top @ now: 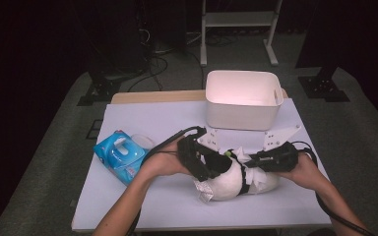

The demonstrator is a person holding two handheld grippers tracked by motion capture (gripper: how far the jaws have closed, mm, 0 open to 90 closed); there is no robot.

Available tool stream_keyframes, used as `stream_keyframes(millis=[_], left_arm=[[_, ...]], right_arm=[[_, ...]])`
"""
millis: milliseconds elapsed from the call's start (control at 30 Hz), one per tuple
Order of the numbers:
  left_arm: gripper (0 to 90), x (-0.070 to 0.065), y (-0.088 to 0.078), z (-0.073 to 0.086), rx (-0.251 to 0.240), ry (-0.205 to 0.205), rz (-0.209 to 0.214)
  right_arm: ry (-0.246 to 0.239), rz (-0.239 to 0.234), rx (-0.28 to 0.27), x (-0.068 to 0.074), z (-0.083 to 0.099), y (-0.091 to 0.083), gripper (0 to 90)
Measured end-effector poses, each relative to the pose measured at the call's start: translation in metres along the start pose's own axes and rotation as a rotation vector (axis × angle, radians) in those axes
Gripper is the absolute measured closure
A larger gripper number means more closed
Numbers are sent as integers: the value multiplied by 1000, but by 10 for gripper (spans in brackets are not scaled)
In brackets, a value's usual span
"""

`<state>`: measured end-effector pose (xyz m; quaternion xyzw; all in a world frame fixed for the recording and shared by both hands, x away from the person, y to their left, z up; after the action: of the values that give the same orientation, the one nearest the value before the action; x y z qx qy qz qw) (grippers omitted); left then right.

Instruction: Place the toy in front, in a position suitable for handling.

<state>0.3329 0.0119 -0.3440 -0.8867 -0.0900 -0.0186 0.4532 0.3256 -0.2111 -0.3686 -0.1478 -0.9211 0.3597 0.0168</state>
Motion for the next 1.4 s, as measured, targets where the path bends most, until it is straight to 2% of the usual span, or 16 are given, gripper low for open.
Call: stream_keyframes(millis=[33, 200, 300, 567, 633, 767, 867, 1033, 1100, 1200, 1267, 1400], left_arm=[[180, 1, 2, 1, 13, -1, -6], [182, 5, 11, 3, 2, -23, 0], [183, 3, 14, 2, 1, -23, 22], [213, 0, 16, 6, -14, -17, 50], [212, 0, 17, 6, -16, -16, 48], [212, 2, 18, 4, -23, -11, 42], [216, 6, 20, 1, -20, 12, 22], [223, 15, 24, -4, -11, 14, -28], [223, 17, 24, -6, -4, 11, -20], [220, 17, 20, -5, 3, 1, 6], [217, 17, 15, -3, -3, -22, 28], [221, 17, -2, 0, -43, -42, 41]], right_arm=[[3, -7, 4, 2, 1, 0, 807], [17, -8, 24, 10, 7, -3, 808], [12, 8, 36, 15, 9, -5, 808], [-19, 11, 31, 12, 9, -16, 805], [-20, 18, 25, 10, 9, -20, 805], [7, 29, 8, 4, 14, -29, 805], [26, 13, 14, 5, 18, -29, 806], [48, 24, 30, 8, 24, -27, 808], [47, 28, 27, 9, 25, -26, 808], [60, 28, 6, 6, 26, -26, 806], [61, 25, -3, 5, 26, -26, 806], [56, 18, -7, 3, 25, -24, 805]])
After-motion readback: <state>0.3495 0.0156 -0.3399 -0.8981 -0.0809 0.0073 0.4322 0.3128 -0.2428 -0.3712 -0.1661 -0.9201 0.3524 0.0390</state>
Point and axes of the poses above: each handheld gripper's, and its own axes: y roughly forward along the jaws, z roughly out of its underside, x roughly to its left, the point moved 3 cm from there along y, roughly forward along the jaws, and after that the axes turned 3 degrees about -y, right-handed, at the moved point
